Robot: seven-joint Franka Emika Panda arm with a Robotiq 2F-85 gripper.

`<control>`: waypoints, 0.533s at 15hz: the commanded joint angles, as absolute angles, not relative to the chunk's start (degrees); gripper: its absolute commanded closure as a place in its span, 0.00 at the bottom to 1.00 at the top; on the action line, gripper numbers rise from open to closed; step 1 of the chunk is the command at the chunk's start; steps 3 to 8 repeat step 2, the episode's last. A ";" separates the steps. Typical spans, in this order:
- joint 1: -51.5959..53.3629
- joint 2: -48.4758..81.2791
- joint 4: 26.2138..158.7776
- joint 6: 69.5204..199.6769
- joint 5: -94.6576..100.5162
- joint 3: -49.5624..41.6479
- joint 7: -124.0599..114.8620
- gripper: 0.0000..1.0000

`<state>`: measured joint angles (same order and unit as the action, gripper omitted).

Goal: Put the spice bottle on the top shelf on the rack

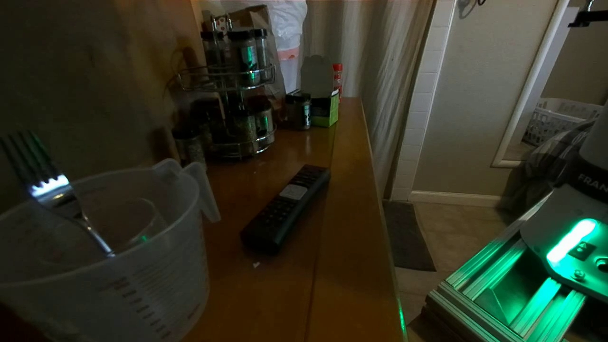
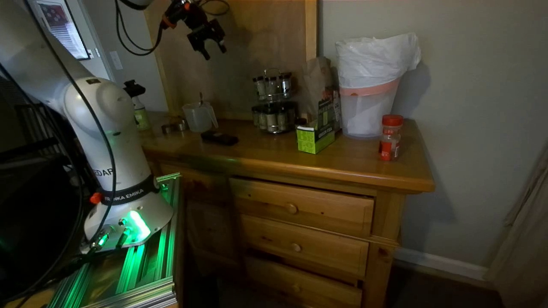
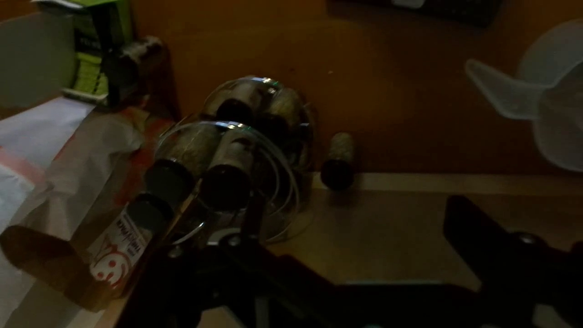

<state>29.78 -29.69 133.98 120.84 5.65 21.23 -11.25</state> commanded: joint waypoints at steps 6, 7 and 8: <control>28.87 -31.45 133.65 118.97 -1.29 21.65 -5.92 0.00; 28.87 -31.45 133.65 118.97 -1.29 21.65 -5.92 0.00; 28.87 -31.45 133.65 118.97 -1.29 21.65 -5.92 0.00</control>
